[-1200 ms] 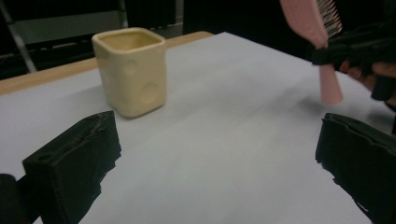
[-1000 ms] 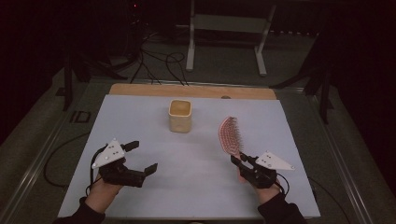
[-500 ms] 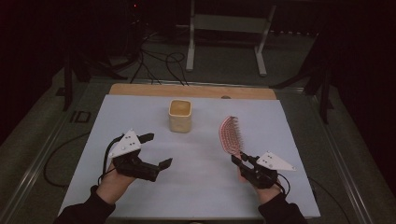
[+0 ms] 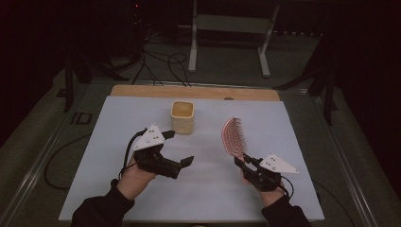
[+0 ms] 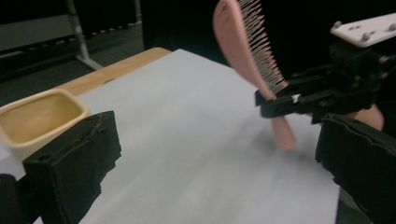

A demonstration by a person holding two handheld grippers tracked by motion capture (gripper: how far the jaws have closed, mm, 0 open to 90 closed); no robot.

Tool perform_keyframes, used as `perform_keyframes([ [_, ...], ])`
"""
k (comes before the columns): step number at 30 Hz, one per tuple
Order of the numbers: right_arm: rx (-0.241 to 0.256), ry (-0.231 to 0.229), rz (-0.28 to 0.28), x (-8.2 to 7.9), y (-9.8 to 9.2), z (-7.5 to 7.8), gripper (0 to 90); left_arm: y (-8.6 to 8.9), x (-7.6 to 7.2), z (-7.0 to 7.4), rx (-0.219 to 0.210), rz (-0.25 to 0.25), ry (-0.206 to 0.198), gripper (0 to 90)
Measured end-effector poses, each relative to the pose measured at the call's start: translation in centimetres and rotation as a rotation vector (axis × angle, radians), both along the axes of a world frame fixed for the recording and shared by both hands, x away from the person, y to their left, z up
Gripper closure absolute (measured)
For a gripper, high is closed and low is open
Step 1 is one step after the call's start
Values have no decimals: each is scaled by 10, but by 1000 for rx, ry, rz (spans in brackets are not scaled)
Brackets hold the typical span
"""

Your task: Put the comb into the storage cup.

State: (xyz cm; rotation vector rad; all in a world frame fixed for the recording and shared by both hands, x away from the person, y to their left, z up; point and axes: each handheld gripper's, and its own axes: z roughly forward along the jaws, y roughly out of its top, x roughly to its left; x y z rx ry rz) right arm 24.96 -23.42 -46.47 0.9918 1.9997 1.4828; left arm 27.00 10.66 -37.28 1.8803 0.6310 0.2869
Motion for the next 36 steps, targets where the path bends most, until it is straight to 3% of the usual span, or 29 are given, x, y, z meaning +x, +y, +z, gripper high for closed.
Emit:
perform_keyframes([
  [9,-5,-6,0,0,0,0,704,-32,5,7,-10,-44,25,3],
  [15,-1,-4,2,0,0,0,704,-53,7,15,-40,-17,47,3],
  [23,-4,-14,3,0,0,0,704,-79,14,24,-11,0,49,3],
  [33,-1,-10,6,0,-1,0,704,-97,36,18,-61,50,179,25],
  [36,-1,-13,7,0,-1,0,704,-102,43,13,-54,51,209,17],
])
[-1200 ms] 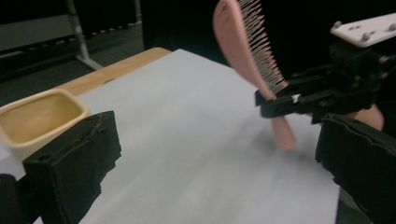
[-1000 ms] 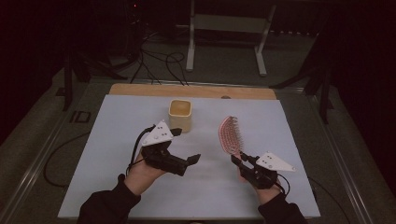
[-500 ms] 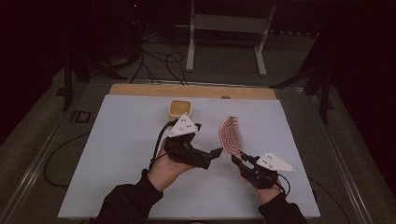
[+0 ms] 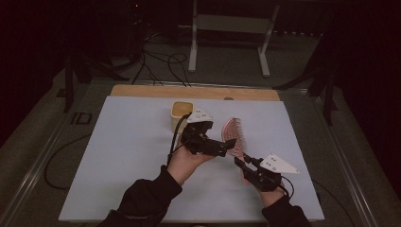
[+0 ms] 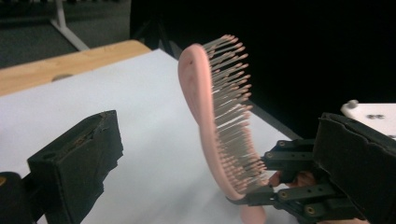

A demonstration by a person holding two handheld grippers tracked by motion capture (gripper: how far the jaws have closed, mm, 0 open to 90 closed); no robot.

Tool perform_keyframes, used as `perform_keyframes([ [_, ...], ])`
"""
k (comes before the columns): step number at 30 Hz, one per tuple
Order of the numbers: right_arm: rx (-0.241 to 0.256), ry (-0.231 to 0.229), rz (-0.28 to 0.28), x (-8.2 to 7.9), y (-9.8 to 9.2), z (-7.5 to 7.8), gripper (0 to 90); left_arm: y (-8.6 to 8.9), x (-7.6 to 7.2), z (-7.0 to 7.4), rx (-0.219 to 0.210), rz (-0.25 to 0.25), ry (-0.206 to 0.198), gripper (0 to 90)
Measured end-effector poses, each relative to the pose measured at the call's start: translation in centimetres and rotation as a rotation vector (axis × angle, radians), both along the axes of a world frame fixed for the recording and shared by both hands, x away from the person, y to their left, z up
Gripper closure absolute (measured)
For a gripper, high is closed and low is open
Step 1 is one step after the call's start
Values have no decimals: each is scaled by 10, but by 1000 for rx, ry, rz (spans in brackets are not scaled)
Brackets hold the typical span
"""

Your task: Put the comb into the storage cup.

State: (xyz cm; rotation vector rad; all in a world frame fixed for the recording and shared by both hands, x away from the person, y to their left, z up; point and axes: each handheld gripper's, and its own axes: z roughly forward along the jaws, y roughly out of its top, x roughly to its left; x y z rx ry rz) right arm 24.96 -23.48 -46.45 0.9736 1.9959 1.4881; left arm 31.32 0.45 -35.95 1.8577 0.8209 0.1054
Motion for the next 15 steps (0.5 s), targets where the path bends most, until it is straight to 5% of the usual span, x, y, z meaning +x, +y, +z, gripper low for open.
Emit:
perform_keyframes([
  [15,-1,-4,6,0,1,0,704,-14,11,-11,-26,9,43,158],
])
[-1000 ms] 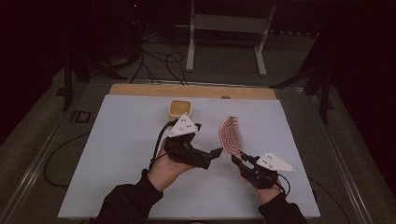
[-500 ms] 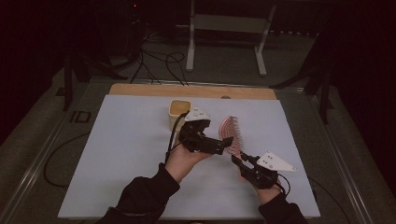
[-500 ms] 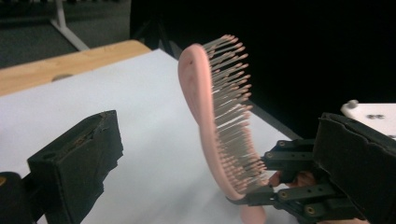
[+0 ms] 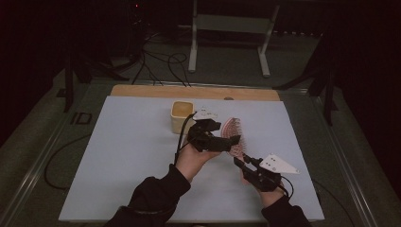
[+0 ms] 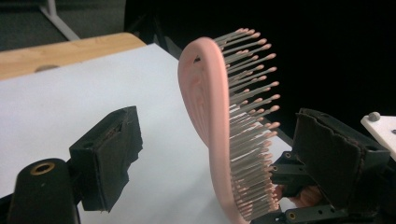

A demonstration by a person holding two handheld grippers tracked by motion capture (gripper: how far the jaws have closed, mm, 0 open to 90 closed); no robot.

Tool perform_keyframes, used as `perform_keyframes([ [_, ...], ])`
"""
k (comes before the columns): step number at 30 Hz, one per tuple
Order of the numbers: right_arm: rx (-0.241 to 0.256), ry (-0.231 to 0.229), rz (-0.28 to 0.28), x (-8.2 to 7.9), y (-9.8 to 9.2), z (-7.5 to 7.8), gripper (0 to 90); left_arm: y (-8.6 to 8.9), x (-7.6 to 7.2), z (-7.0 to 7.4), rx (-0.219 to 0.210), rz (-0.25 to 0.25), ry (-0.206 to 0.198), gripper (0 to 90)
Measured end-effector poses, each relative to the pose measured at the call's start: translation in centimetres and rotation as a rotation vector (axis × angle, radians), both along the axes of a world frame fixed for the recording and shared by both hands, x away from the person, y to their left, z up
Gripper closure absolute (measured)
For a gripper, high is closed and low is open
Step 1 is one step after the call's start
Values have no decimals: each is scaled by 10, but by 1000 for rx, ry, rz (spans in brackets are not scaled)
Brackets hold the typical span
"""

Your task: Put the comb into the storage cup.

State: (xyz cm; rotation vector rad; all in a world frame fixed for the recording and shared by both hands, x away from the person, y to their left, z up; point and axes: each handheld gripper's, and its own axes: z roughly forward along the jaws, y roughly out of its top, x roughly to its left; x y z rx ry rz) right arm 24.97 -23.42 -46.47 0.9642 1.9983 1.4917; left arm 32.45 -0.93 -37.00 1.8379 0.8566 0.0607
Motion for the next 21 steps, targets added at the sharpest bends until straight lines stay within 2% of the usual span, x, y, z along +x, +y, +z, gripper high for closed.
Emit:
perform_keyframes([
  [4,-2,3,1,0,0,0,704,-4,2,-1,4,26,31,193],
  [9,-7,1,2,0,1,0,704,-9,2,-2,9,44,30,284],
  [14,-7,0,1,0,1,0,704,-10,2,-3,15,40,23,381],
  [16,-8,3,5,0,1,0,704,-11,1,-3,22,31,15,455],
  [21,-13,4,4,0,2,-1,704,-10,1,-4,-2,21,20,566],
])
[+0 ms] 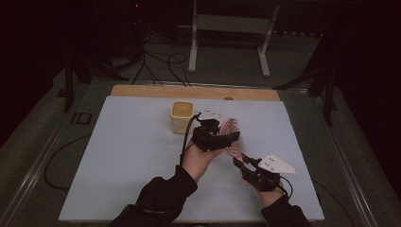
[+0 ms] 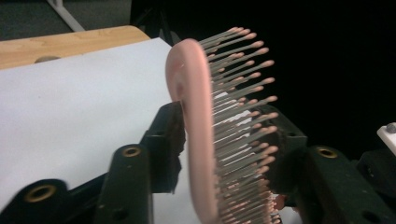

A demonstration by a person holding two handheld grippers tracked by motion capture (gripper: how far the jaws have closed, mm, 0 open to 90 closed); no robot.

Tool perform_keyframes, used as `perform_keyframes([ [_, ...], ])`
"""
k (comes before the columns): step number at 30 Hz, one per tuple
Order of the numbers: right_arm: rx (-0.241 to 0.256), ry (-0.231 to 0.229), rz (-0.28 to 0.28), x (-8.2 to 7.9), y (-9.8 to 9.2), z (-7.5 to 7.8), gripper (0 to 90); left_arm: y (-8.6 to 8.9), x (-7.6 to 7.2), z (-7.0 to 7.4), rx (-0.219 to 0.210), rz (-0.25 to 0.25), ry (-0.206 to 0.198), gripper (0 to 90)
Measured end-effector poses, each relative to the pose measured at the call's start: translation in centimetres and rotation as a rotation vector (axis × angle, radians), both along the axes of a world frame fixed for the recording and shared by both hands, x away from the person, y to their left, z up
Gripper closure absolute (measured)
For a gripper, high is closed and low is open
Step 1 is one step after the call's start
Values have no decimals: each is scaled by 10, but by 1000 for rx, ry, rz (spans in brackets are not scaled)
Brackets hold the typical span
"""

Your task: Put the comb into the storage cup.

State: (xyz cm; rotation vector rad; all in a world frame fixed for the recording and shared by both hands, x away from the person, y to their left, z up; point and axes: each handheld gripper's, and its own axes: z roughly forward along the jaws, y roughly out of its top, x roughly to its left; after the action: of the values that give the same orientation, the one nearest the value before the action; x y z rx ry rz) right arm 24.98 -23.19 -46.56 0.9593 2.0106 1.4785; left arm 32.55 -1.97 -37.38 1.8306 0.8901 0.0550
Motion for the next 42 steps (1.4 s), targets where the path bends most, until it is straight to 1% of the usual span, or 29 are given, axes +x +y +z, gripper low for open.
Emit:
perform_keyframes([
  [2,-2,-3,-3,0,0,1,704,0,0,0,-8,3,5,574],
  [4,-2,-3,-3,0,0,1,703,0,1,0,-26,2,20,587],
  [10,1,-3,1,0,0,1,702,-1,0,1,-38,-9,27,614],
  [14,-2,-6,1,0,0,0,701,-2,-1,2,-38,-21,26,630],
  [16,-1,-2,4,0,0,0,701,-3,-3,3,-44,-27,23,646],
  [18,3,4,9,0,0,-1,700,-4,-4,4,-36,-33,14,648],
  [22,10,4,13,1,0,-1,700,-5,-4,5,-37,-39,12,650],
  [24,16,11,20,1,0,-1,699,-6,-4,5,-30,-46,1,650],
  [29,29,7,33,2,-1,-3,692,-6,-6,6,-25,-52,-17,651],
  [30,42,12,33,3,-1,-3,687,-6,-7,7,-29,-53,-21,652],
  [31,49,15,32,3,-1,-3,665,-6,-7,8,-33,-55,-24,652],
  [32,50,20,37,3,-1,-3,610,-5,-8,9,-32,-62,-27,652],
  [33,51,28,58,4,-1,-3,551,-6,-8,10,-34,-64,-32,652],
  [34,42,42,69,5,0,-4,505,-6,-9,11,-33,-70,-37,652],
  [37,23,57,82,5,5,-6,430,-8,-11,14,-13,-77,-65,652],
  [40,24,66,87,5,6,-6,367,-8,-11,15,-10,-83,-66,652],
  [41,21,68,88,5,6,-6,342,-7,-11,16,-10,-81,-71,652],
  [42,28,69,89,4,7,-6,310,-7,-11,16,-5,-81,-78,652],
])
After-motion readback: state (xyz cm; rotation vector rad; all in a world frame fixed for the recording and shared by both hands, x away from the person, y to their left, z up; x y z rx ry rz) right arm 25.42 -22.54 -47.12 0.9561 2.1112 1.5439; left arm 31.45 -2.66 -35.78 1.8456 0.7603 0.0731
